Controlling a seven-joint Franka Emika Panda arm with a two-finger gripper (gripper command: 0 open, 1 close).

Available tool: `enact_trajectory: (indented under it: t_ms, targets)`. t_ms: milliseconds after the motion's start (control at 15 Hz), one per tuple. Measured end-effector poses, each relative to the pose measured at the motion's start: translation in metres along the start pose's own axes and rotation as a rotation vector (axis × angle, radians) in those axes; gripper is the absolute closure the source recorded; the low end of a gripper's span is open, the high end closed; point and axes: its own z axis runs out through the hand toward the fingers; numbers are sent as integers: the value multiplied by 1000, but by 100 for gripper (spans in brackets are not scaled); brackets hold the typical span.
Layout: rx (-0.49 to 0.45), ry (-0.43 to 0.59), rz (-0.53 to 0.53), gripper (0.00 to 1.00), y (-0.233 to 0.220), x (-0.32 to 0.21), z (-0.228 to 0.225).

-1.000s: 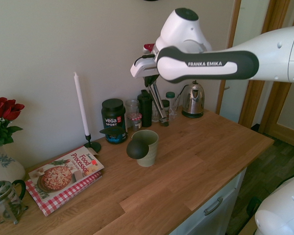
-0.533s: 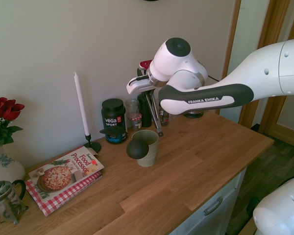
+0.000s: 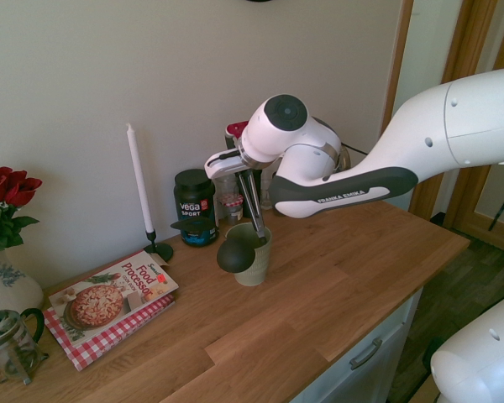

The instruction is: Put the tongs back in the holder

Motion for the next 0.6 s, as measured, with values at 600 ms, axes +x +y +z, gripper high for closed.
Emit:
enact_trajectory:
  t_ms: [600]
  targets:
    - [-23, -1, -19, 100, 5, -22, 48]
